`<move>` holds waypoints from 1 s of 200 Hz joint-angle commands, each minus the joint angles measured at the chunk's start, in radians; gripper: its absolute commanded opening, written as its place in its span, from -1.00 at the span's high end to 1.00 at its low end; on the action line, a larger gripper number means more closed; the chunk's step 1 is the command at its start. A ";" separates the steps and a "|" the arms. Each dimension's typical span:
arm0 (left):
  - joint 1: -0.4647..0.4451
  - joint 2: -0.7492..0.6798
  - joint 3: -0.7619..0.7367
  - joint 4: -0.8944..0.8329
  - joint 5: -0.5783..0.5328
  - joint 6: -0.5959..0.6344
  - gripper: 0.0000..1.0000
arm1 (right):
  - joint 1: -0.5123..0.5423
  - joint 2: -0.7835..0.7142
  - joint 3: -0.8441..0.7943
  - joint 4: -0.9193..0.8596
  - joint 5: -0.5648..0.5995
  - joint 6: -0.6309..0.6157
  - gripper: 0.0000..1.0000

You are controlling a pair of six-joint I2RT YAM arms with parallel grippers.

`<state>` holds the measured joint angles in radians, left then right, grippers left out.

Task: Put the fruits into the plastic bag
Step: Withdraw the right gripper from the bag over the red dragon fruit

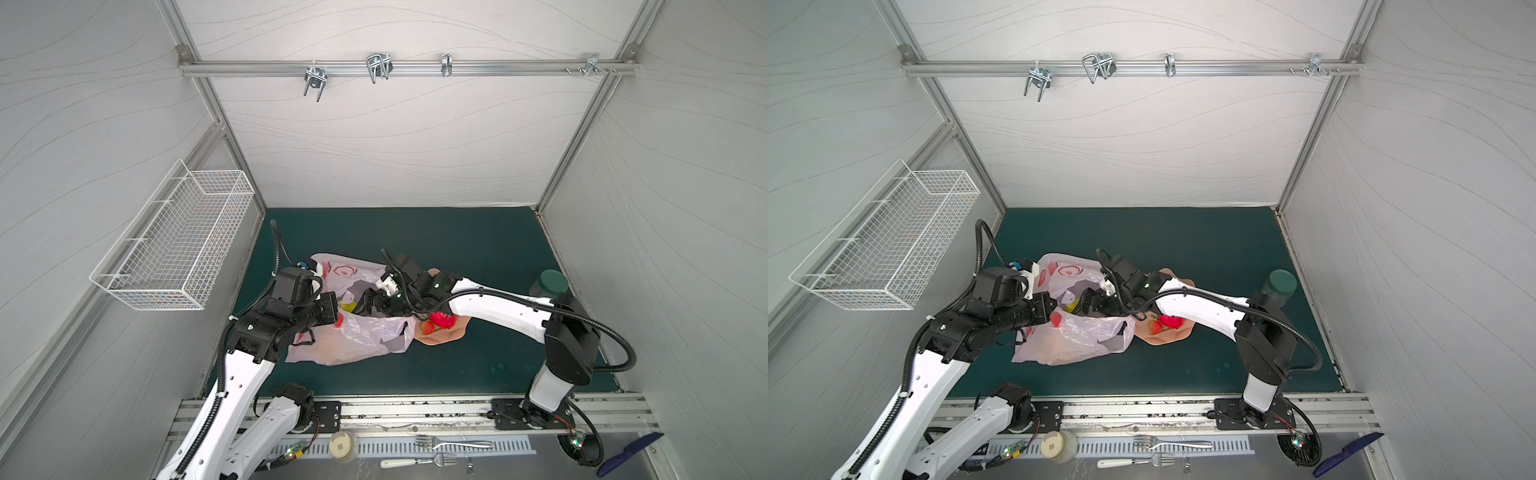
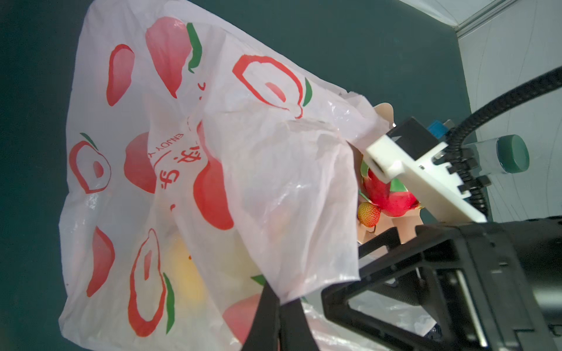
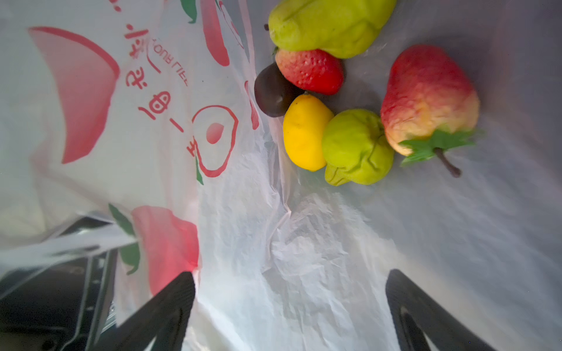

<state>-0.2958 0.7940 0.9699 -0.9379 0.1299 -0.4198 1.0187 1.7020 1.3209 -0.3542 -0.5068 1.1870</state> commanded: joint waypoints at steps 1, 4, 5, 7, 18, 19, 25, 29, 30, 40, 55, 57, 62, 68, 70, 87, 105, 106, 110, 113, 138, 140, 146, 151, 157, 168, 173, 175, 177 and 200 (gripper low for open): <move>-0.002 0.013 0.021 -0.009 -0.018 0.007 1.00 | -0.026 -0.060 0.005 -0.087 0.029 -0.089 -0.98; -0.002 0.014 0.021 -0.011 -0.020 0.006 1.00 | -0.027 -0.064 0.005 -0.089 0.030 -0.094 -0.98; -0.002 0.014 0.021 -0.012 -0.020 0.006 1.00 | -0.028 -0.065 0.005 -0.090 0.031 -0.095 -0.98; -0.002 0.014 0.021 -0.013 -0.019 0.006 1.00 | -0.029 -0.068 0.006 -0.091 0.031 -0.099 -0.98; -0.002 0.015 0.017 -0.010 -0.021 0.007 1.00 | -0.036 -0.080 0.016 -0.116 0.044 -0.123 -0.98; -0.002 0.015 0.017 -0.010 -0.021 0.009 1.00 | -0.036 -0.080 0.018 -0.119 0.045 -0.126 -0.98; -0.002 0.014 0.013 -0.010 -0.022 0.013 1.00 | -0.042 -0.088 0.023 -0.137 0.059 -0.145 -0.98; -0.002 0.014 0.011 -0.010 -0.024 0.015 1.00 | -0.046 -0.093 0.026 -0.146 0.069 -0.155 -0.98; -0.002 0.014 0.012 -0.010 -0.025 0.016 1.00 | -0.047 -0.094 0.027 -0.150 0.071 -0.158 -0.98; -0.002 0.021 0.011 -0.015 -0.024 0.022 1.00 | -0.062 -0.107 0.032 -0.174 0.085 -0.181 -0.98; -0.002 0.037 0.018 -0.031 -0.011 0.033 1.00 | -0.082 -0.125 0.046 -0.218 0.106 -0.221 -0.98; -0.002 0.039 0.018 -0.033 -0.011 0.034 1.00 | -0.084 -0.128 0.048 -0.225 0.108 -0.226 -0.98; -0.002 0.043 0.020 -0.037 -0.010 0.035 1.00 | -0.089 -0.135 0.053 -0.238 0.118 -0.239 -0.98; -0.002 0.045 0.021 -0.038 -0.009 0.036 1.00 | -0.095 -0.145 0.056 -0.247 0.119 -0.254 -0.98; -0.002 0.045 0.021 -0.039 -0.009 0.037 1.00 | -0.098 -0.145 0.058 -0.249 0.120 -0.256 -0.98; -0.002 0.047 0.016 -0.033 -0.008 0.041 1.00 | -0.119 -0.161 0.058 -0.249 0.098 -0.272 -0.98; -0.002 0.046 0.011 -0.022 0.006 0.036 1.00 | -0.126 -0.166 0.061 -0.253 0.085 -0.280 -0.98; -0.002 0.046 0.009 -0.021 0.006 0.035 1.00 | -0.125 -0.166 0.060 -0.253 0.085 -0.280 -0.98; -0.002 0.043 0.005 -0.017 0.012 0.034 1.00 | -0.126 -0.166 0.061 -0.254 0.085 -0.283 -0.98; -0.002 0.041 0.002 -0.015 0.015 0.032 1.00 | -0.126 -0.167 0.060 -0.253 0.084 -0.282 -0.98; -0.002 0.016 -0.042 0.023 0.041 0.026 1.00 | -0.126 -0.168 0.057 -0.227 0.093 -0.265 -0.98; -0.002 0.015 -0.044 0.023 0.046 0.026 1.00 | -0.125 -0.167 0.057 -0.225 0.096 -0.263 -0.98; -0.002 0.014 -0.044 0.022 0.056 0.026 1.00 | -0.124 -0.169 0.058 -0.215 0.100 -0.258 -0.98; -0.002 0.013 -0.045 0.023 0.061 0.024 1.00 | -0.123 -0.169 0.057 -0.212 0.107 -0.257 -0.98; -0.002 0.010 -0.045 0.024 0.066 0.023 1.00 | -0.122 -0.172 0.058 -0.214 0.117 -0.257 -0.98; -0.003 0.004 -0.045 0.023 0.072 0.023 1.00 | -0.124 -0.174 0.060 -0.223 0.130 -0.267 -0.98; -0.005 0.003 -0.043 0.022 0.069 0.022 1.00 | -0.127 -0.177 0.064 -0.236 0.138 -0.273 -0.98; -0.007 0.002 -0.043 0.021 0.066 0.022 1.00 | -0.127 -0.179 0.065 -0.241 0.144 -0.276 -0.98; -0.010 0.003 -0.041 0.021 0.064 0.022 1.00 | -0.128 -0.181 0.068 -0.248 0.149 -0.278 -0.98; -0.027 0.012 -0.010 -0.005 0.049 0.020 1.00 | -0.143 -0.215 0.085 -0.302 0.179 -0.313 -0.98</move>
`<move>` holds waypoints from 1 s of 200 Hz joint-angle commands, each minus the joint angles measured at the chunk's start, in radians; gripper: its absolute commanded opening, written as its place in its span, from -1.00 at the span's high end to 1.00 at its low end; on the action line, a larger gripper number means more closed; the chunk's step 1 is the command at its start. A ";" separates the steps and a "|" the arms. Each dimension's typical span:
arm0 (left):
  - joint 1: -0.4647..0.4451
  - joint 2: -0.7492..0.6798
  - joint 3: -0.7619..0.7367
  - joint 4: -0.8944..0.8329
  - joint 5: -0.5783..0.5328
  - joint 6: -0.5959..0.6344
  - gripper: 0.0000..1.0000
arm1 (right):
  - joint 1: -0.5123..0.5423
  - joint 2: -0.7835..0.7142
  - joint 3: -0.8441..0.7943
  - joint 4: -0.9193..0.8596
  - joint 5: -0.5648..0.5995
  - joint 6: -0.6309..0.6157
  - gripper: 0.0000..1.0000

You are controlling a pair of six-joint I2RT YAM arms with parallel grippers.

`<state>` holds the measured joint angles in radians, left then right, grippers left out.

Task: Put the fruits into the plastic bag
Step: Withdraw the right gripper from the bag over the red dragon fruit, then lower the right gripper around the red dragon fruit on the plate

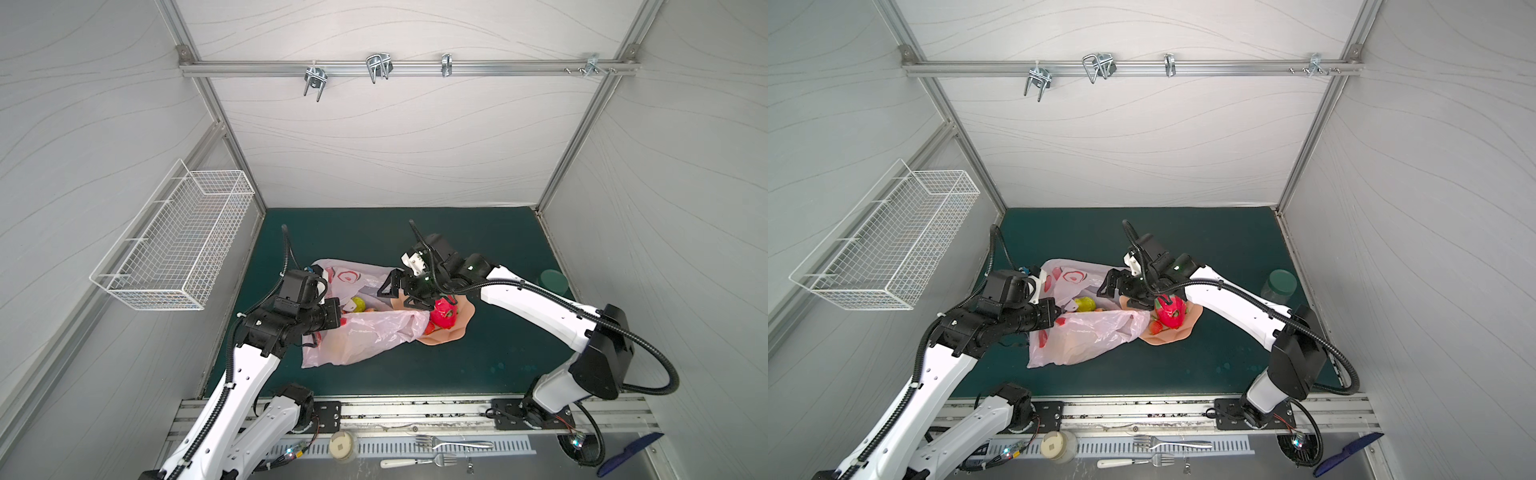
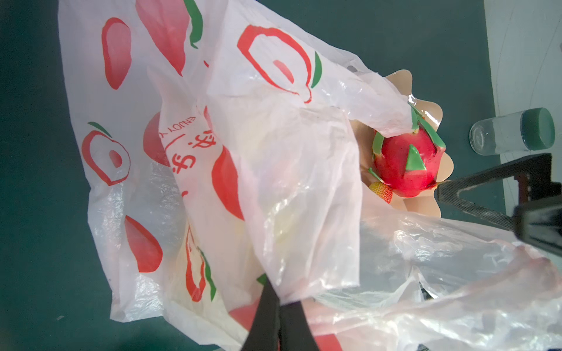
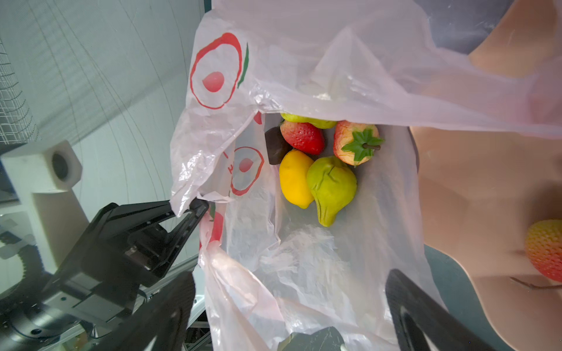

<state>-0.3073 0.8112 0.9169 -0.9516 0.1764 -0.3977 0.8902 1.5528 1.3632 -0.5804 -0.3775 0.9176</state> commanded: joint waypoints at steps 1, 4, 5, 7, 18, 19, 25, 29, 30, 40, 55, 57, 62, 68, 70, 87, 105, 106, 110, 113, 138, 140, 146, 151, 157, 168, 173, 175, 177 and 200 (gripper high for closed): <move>-0.016 -0.005 0.044 0.009 0.003 -0.002 1.00 | -0.016 -0.067 0.044 -0.079 0.053 -0.046 -0.98; -0.016 -0.004 0.046 0.010 0.005 -0.004 1.00 | -0.019 -0.074 0.049 -0.092 0.058 -0.052 -0.98; -0.016 -0.003 0.047 0.010 0.006 -0.004 1.00 | -0.020 -0.075 0.050 -0.095 0.059 -0.055 -0.98; -0.016 -0.002 0.049 0.010 0.008 -0.004 1.00 | -0.022 -0.077 0.053 -0.104 0.063 -0.060 -0.98; -0.016 -0.001 0.056 0.015 0.008 -0.003 1.00 | -0.038 -0.089 0.074 -0.153 0.084 -0.094 -0.98; -0.016 -0.001 0.057 0.016 0.007 -0.003 1.00 | -0.039 -0.091 0.076 -0.158 0.087 -0.096 -0.98; -0.016 0.000 0.056 0.021 0.002 -0.002 1.00 | -0.048 -0.099 0.085 -0.178 0.103 -0.109 -0.98; -0.016 0.002 0.055 0.026 0.000 -0.001 1.00 | -0.054 -0.105 0.086 -0.188 0.111 -0.118 -0.98; -0.016 0.003 0.054 0.026 -0.002 -0.002 1.00 | -0.055 -0.107 0.087 -0.190 0.113 -0.120 -0.98; -0.016 0.009 0.059 0.021 -0.003 -0.002 1.00 | -0.072 -0.127 0.084 -0.194 0.118 -0.128 -0.98; -0.016 0.013 0.071 0.004 0.000 0.005 1.00 | -0.096 -0.153 0.074 -0.197 0.136 -0.141 -0.98; -0.016 0.011 0.070 0.003 0.000 0.005 1.00 | -0.098 -0.154 0.075 -0.200 0.139 -0.144 -0.98; -0.016 0.009 0.065 0.004 -0.002 0.005 1.00 | -0.111 -0.159 0.075 -0.210 0.147 -0.147 -0.98; -0.016 0.004 0.059 0.006 -0.006 0.006 1.00 | -0.125 -0.164 0.075 -0.225 0.152 -0.152 -0.98; -0.016 0.002 0.055 0.008 -0.008 0.008 1.00 | -0.131 -0.166 0.074 -0.228 0.155 -0.153 -0.98; -0.016 -0.007 0.046 0.007 -0.027 0.009 1.00 | -0.161 -0.186 0.073 -0.280 0.204 -0.198 -0.98; -0.016 -0.007 0.045 0.005 -0.038 0.011 1.00 | -0.205 -0.198 0.059 -0.319 0.231 -0.261 -0.98; -0.016 -0.007 0.044 0.005 -0.038 0.011 1.00 | -0.208 -0.198 0.058 -0.320 0.231 -0.262 -0.98; -0.016 -0.007 0.043 0.006 -0.038 0.011 1.00 | -0.218 -0.199 0.052 -0.321 0.228 -0.276 -0.98; -0.016 -0.008 0.042 0.008 -0.038 0.010 1.00 | -0.223 -0.198 0.048 -0.321 0.226 -0.288 -0.98; -0.016 0.004 0.041 0.005 -0.043 0.004 1.00 | -0.276 -0.200 0.016 -0.331 0.215 -0.378 -0.98; -0.016 0.006 0.042 0.003 -0.043 0.003 1.00 | -0.280 -0.201 0.016 -0.332 0.215 -0.386 -0.98; -0.016 0.008 0.045 -0.002 -0.046 0.002 1.00 | -0.290 -0.205 0.007 -0.332 0.215 -0.416 -0.98; -0.016 0.009 0.047 -0.004 -0.046 0.002 1.00 | -0.297 -0.208 0.003 -0.338 0.213 -0.446 -0.97; -0.016 0.010 0.049 -0.007 -0.045 0.002 1.00 | -0.300 -0.207 -0.002 -0.348 0.215 -0.483 -0.97; -0.016 0.010 0.050 -0.005 -0.046 0.003 1.00 | -0.302 -0.194 -0.007 -0.379 0.220 -0.537 -0.97; -0.016 0.010 0.048 -0.004 -0.046 0.003 1.00 | -0.302 -0.185 -0.008 -0.392 0.225 -0.551 -0.97; -0.016 0.012 0.048 -0.003 -0.044 0.003 1.00 | -0.302 -0.181 -0.009 -0.399 0.228 -0.556 -0.97; -0.016 0.012 0.048 -0.002 -0.043 0.003 1.00 | -0.303 -0.175 -0.011 -0.406 0.228 -0.560 -0.97; -0.016 0.028 0.058 -0.009 -0.018 0.007 1.00 | -0.297 -0.148 -0.058 -0.421 0.262 -0.569 -0.98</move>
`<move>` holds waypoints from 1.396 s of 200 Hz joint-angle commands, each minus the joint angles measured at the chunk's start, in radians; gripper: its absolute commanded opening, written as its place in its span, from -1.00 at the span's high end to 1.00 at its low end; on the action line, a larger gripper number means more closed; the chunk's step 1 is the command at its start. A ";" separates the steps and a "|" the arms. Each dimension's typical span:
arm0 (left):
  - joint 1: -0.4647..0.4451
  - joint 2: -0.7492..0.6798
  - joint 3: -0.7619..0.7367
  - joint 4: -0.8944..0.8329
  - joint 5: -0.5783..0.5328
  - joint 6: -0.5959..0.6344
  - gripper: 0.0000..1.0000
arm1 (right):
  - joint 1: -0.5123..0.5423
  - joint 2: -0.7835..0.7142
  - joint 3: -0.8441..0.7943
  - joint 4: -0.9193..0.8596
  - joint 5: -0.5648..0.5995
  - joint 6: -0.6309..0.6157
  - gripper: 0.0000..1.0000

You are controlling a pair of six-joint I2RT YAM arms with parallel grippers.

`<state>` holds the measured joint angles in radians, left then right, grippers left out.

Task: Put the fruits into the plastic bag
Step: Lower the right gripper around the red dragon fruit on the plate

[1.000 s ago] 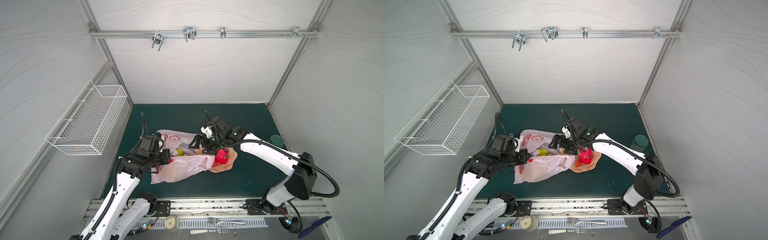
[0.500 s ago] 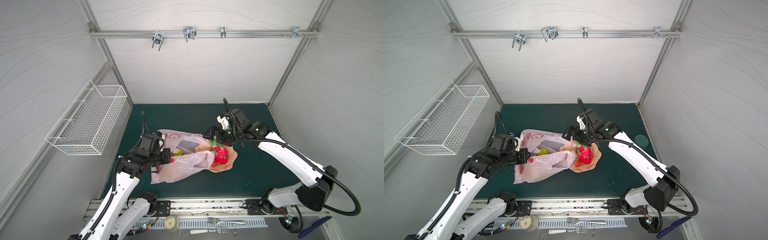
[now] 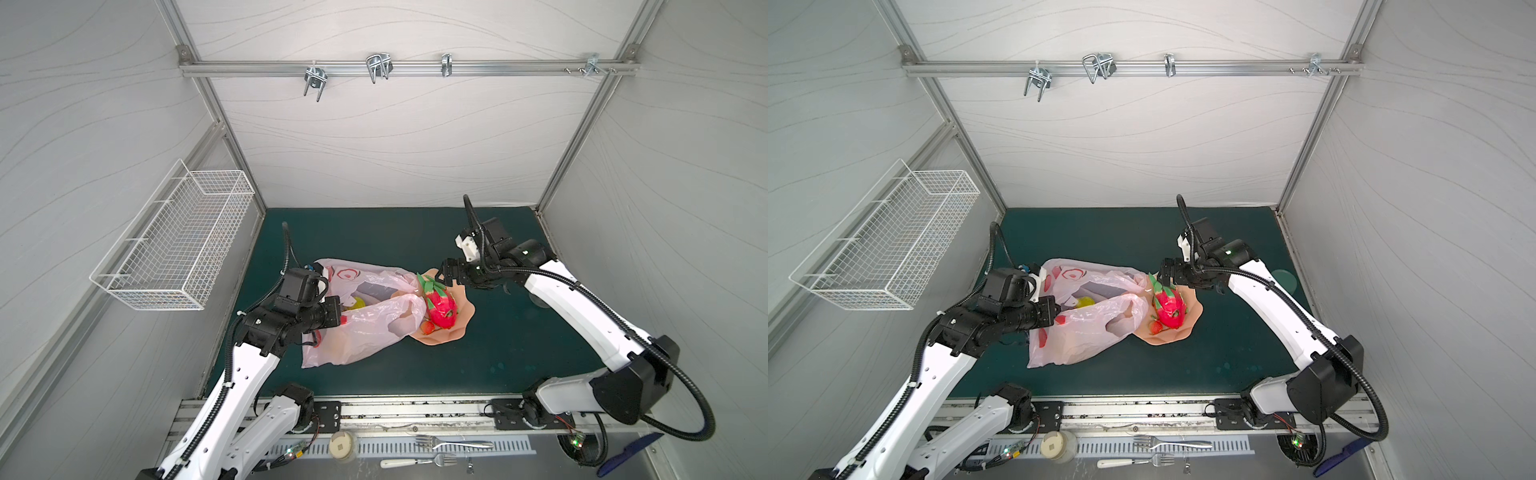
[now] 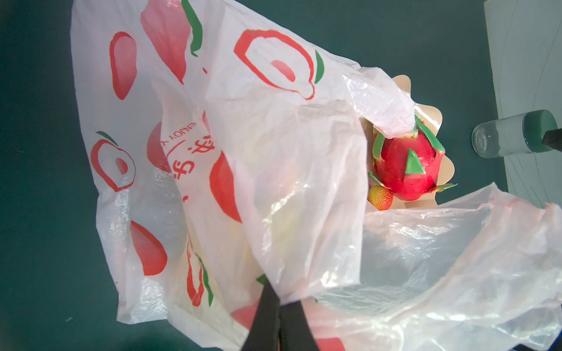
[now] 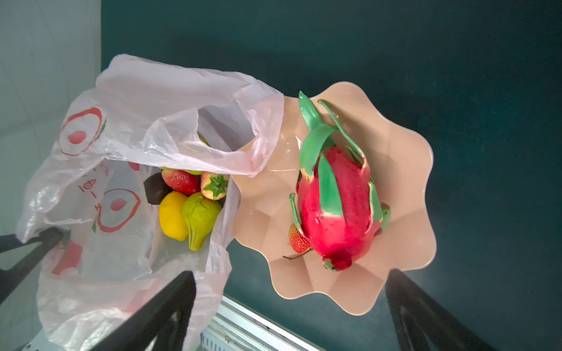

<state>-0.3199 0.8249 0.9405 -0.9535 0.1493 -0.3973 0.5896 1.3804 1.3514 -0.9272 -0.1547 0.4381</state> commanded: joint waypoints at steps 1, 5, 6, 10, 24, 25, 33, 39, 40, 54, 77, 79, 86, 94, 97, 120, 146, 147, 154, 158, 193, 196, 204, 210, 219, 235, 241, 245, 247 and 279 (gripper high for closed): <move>-0.004 0.015 0.034 -0.007 0.010 0.006 1.00 | 0.004 0.026 -0.049 -0.073 0.041 -0.090 -0.98; -0.004 0.013 0.030 -0.005 0.007 0.006 1.00 | 0.004 0.029 -0.061 -0.065 0.047 -0.090 -0.98; -0.004 0.014 0.029 -0.005 0.007 0.006 1.00 | 0.003 0.031 -0.065 -0.065 0.048 -0.091 -0.98; -0.004 0.011 0.026 -0.001 0.006 0.006 1.00 | 0.004 0.034 -0.078 -0.058 0.050 -0.095 -0.98; -0.004 0.005 0.020 0.000 -0.005 0.001 1.00 | 0.006 0.050 -0.099 -0.048 0.054 -0.101 -0.98; -0.004 0.005 0.020 0.001 -0.004 0.000 1.00 | 0.006 0.052 -0.099 -0.047 0.055 -0.101 -0.98; -0.003 0.002 0.020 0.001 -0.003 -0.002 1.00 | 0.013 0.061 -0.106 -0.038 0.059 -0.102 -0.98; -0.004 0.002 0.021 0.001 -0.004 -0.001 1.00 | 0.019 0.069 -0.109 -0.028 0.059 -0.103 -0.98; -0.004 0.001 0.021 0.001 -0.006 0.000 1.00 | 0.020 0.071 -0.110 -0.028 0.058 -0.103 -0.98; -0.004 0.003 0.023 -0.005 -0.022 -0.006 1.00 | 0.036 0.093 -0.115 -0.017 0.065 -0.108 -0.98; -0.003 0.012 0.024 -0.015 -0.045 -0.023 1.00 | 0.064 0.141 -0.129 -0.003 0.097 -0.120 -0.98; -0.004 0.013 0.024 -0.016 -0.047 -0.025 1.00 | 0.065 0.143 -0.129 -0.002 0.097 -0.121 -0.98; -0.004 0.015 0.024 -0.016 -0.053 -0.032 1.00 | 0.069 0.155 -0.134 0.004 0.099 -0.122 -0.98; -0.004 0.014 0.023 -0.015 -0.056 -0.040 1.00 | 0.074 0.166 -0.140 0.016 0.101 -0.125 -0.98; -0.004 0.014 0.022 -0.012 -0.056 -0.042 1.00 | 0.075 0.170 -0.143 0.020 0.104 -0.125 -0.98; -0.004 0.016 0.020 -0.002 -0.056 -0.051 1.00 | 0.082 0.203 -0.134 0.033 0.140 -0.133 -0.98; -0.004 0.017 0.024 -0.002 -0.056 -0.054 1.00 | 0.090 0.234 -0.114 0.052 0.147 -0.153 -0.98; -0.004 0.017 0.023 -0.002 -0.055 -0.054 1.00 | 0.090 0.236 -0.113 0.052 0.147 -0.153 -0.98; -0.004 0.016 0.024 -0.001 -0.055 -0.055 1.00 | 0.092 0.251 -0.107 0.052 0.149 -0.157 -0.98; -0.004 0.016 0.024 -0.001 -0.056 -0.055 1.00 | 0.093 0.259 -0.104 0.051 0.149 -0.158 -0.98; -0.003 0.017 0.021 0.004 -0.050 -0.058 1.00 | 0.109 0.307 -0.094 0.068 0.156 -0.154 -0.98; -0.004 0.017 0.021 0.004 -0.050 -0.058 1.00 | 0.111 0.310 -0.094 0.069 0.157 -0.153 -0.98; -0.004 0.018 0.022 0.005 -0.051 -0.058 1.00 | 0.116 0.320 -0.090 0.072 0.164 -0.151 -0.96; -0.004 0.017 0.023 0.005 -0.050 -0.058 1.00 | 0.120 0.330 -0.087 0.072 0.175 -0.151 -0.95; -0.003 0.017 0.024 0.004 -0.051 -0.058 1.00 | 0.126 0.342 -0.080 0.069 0.195 -0.148 -0.93; -0.003 0.016 0.027 0.005 -0.050 -0.058 1.00 | 0.130 0.357 -0.075 0.067 0.223 -0.146 -0.87; -0.004 0.014 0.026 0.004 -0.050 -0.058 1.00 | 0.128 0.360 -0.077 0.069 0.236 -0.147 -0.84; -0.004 0.015 0.024 0.005 -0.049 -0.057 1.00 | 0.131 0.361 -0.080 0.072 0.242 -0.145 -0.83; -0.004 0.015 0.024 0.005 -0.049 -0.057 1.00 | 0.130 0.362 -0.081 0.073 0.244 -0.145 -0.83; -0.004 0.008 0.022 0.001 -0.045 -0.058 1.00 | 0.131 0.378 -0.089 0.091 0.272 -0.151 -0.72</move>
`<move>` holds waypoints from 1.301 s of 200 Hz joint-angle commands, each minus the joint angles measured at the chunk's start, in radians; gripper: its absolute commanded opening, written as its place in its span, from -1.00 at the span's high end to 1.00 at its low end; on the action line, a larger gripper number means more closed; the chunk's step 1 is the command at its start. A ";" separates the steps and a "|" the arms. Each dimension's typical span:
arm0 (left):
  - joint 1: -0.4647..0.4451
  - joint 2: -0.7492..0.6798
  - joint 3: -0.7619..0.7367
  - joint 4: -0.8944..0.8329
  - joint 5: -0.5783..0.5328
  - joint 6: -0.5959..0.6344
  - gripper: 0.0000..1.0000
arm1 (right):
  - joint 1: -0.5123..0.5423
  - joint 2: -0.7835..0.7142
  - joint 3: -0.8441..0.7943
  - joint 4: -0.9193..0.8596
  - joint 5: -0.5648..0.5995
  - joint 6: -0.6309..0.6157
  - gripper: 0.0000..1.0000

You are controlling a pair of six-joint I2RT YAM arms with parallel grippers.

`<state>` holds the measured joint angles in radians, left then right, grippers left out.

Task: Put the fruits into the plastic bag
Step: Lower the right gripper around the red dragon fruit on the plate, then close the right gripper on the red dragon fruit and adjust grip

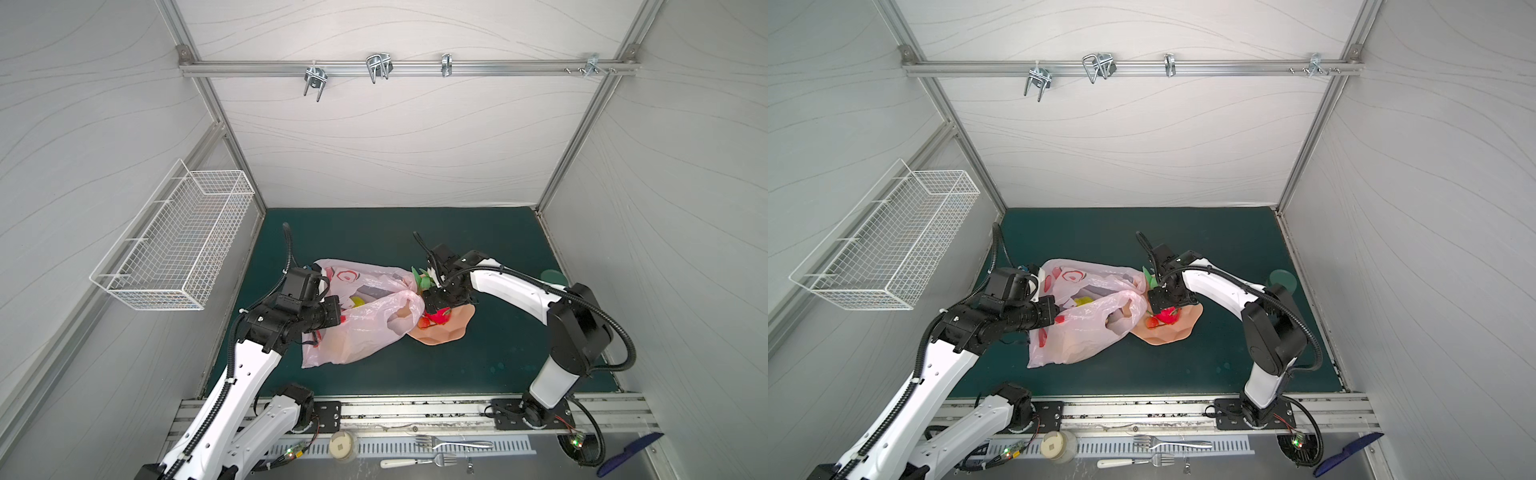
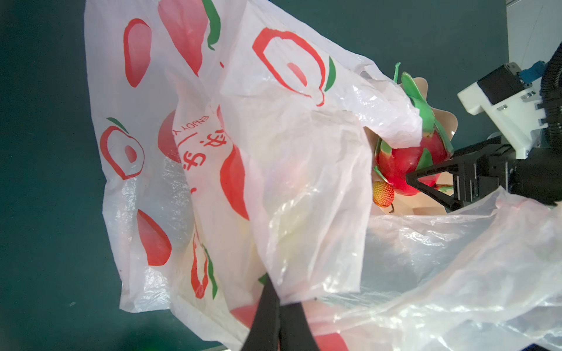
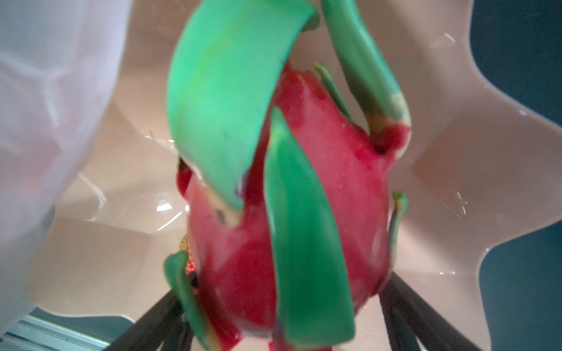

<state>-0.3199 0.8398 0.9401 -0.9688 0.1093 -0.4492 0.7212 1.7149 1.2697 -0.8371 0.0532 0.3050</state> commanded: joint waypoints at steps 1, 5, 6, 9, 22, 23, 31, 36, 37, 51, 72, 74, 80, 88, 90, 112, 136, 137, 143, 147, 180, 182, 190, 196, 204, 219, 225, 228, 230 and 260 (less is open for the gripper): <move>-0.003 -0.007 0.022 0.016 -0.005 -0.006 1.00 | -0.001 0.043 -0.008 0.002 0.064 -0.018 -0.72; -0.003 -0.008 0.022 0.016 -0.006 -0.008 1.00 | -0.001 0.044 -0.009 0.004 0.068 -0.018 -0.71; -0.004 -0.008 0.022 0.016 -0.006 -0.008 1.00 | 0.000 0.045 -0.009 0.005 0.068 -0.017 -0.70; -0.004 -0.010 0.022 0.015 -0.005 -0.008 1.00 | -0.001 0.045 -0.011 0.008 0.068 -0.019 -0.70; -0.004 -0.013 0.020 0.017 -0.006 -0.008 1.00 | -0.001 0.049 -0.013 0.012 0.073 -0.019 -0.67; -0.004 -0.013 0.020 0.017 -0.005 -0.008 1.00 | -0.001 0.049 -0.013 0.012 0.074 -0.019 -0.67; -0.004 -0.013 0.020 0.016 -0.004 -0.008 1.00 | -0.001 0.049 -0.016 0.016 0.076 -0.018 -0.65; -0.004 -0.012 0.020 0.016 -0.002 -0.008 1.00 | -0.002 0.048 -0.016 0.019 0.079 -0.018 -0.63; -0.004 -0.012 0.020 0.016 -0.002 -0.008 1.00 | -0.002 0.048 -0.016 0.019 0.079 -0.018 -0.63; -0.004 -0.012 0.021 0.015 -0.002 -0.008 1.00 | -0.002 0.046 -0.017 0.025 0.083 -0.018 -0.61; -0.003 -0.018 0.020 0.015 -0.003 -0.010 1.00 | 0.002 0.047 -0.019 0.029 0.092 -0.021 -0.57; -0.004 -0.019 0.020 0.015 -0.003 -0.010 1.00 | 0.002 0.048 -0.020 0.031 0.093 -0.021 -0.57; -0.004 -0.019 0.020 0.015 -0.004 -0.010 1.00 | 0.001 0.047 -0.025 0.036 0.092 -0.021 -0.56; -0.004 -0.020 0.019 0.015 -0.004 -0.011 1.00 | 0.003 0.049 -0.027 0.041 0.093 -0.023 -0.54; -0.004 -0.021 0.019 0.015 -0.002 -0.011 1.00 | 0.003 0.049 -0.028 0.041 0.093 -0.023 -0.53; -0.004 -0.023 0.015 0.013 0.000 -0.011 1.00 | 0.001 0.046 -0.034 0.043 0.090 -0.022 -0.37; -0.003 -0.023 0.016 0.011 0.003 -0.011 1.00 | 0.004 0.021 -0.044 0.047 0.092 -0.018 -0.12; -0.004 -0.024 0.016 0.012 0.003 -0.011 1.00 | 0.004 0.020 -0.044 0.047 0.093 -0.017 -0.12; -0.004 -0.024 0.016 0.012 0.002 -0.011 1.00 | 0.005 0.013 -0.044 0.044 0.093 -0.013 -0.09; -0.004 -0.025 0.016 0.012 0.002 -0.011 1.00 | 0.003 0.007 -0.044 0.043 0.093 -0.012 -0.06; -0.004 -0.026 0.016 0.010 0.004 -0.011 1.00 | 0.004 -0.069 -0.043 0.037 0.094 0.005 0.18; -0.003 -0.026 0.016 0.009 0.005 -0.011 1.00 | 0.004 -0.072 -0.042 0.038 0.093 0.006 0.19; -0.004 -0.025 0.016 0.011 0.008 -0.011 1.00 | 0.003 -0.098 -0.042 0.038 0.086 0.011 0.22; -0.004 -0.024 0.016 0.012 0.010 -0.011 1.00 | 0.004 -0.114 -0.038 0.038 0.079 0.016 0.24; -0.004 -0.024 0.016 0.013 0.012 -0.011 1.00 | 0.004 -0.137 -0.036 0.036 0.071 0.023 0.27; -0.004 -0.024 0.016 0.022 0.021 -0.011 1.00 | 0.002 -0.180 -0.030 0.036 0.047 0.038 0.29; -0.004 -0.024 0.017 0.025 0.026 -0.011 1.00 | 0.001 -0.197 -0.028 0.038 0.039 0.043 0.30; -0.004 -0.024 0.017 0.027 0.029 -0.011 1.00 | 0.001 -0.205 -0.028 0.039 0.035 0.046 0.30; -0.003 -0.024 0.018 0.030 0.031 -0.011 1.00 | 0.000 -0.211 -0.027 0.039 0.033 0.050 0.30; -0.004 -0.017 0.022 0.048 0.049 -0.008 1.00 | -0.022 -0.282 -0.030 0.064 -0.050 0.093 0.33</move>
<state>-0.3199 0.8261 0.9401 -0.9665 0.1349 -0.4500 0.7166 1.4883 1.2259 -0.7910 0.0803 0.3542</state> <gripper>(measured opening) 0.047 0.345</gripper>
